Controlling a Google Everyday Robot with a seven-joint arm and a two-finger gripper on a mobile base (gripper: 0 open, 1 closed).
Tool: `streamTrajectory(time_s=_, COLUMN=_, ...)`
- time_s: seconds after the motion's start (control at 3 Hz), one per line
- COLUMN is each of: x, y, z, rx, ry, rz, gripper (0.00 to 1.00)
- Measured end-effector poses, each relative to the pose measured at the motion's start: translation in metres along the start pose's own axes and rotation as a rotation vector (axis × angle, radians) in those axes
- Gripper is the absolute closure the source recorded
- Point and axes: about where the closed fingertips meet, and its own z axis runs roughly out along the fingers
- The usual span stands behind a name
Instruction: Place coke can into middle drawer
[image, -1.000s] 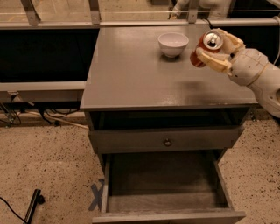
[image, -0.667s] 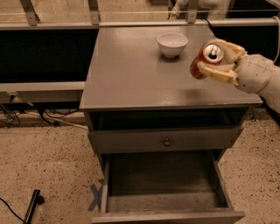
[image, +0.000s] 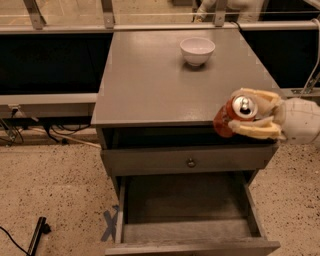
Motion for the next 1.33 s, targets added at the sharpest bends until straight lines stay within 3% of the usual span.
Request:
streamTrajectory(time_s=0.33, x=0.037, y=0.058, z=-0.018, rx=-0.097, ry=0.040, rz=0.129, gripper=1.00)
streamTrajectory(time_s=0.67, x=0.066, y=0.085, z=-0.036, rx=-0.088, ry=0.051, rz=0.143, gripper=1.00)
streamTrajectory(time_s=1.0, x=0.070, y=0.088, z=-0.038, rx=-0.081, ry=0.050, rz=0.129, gripper=1.00)
streamTrajectory(time_s=1.33, x=0.091, y=0.087, z=-0.037, rx=-0.113, ry=0.118, rz=0.172, gripper=1.00)
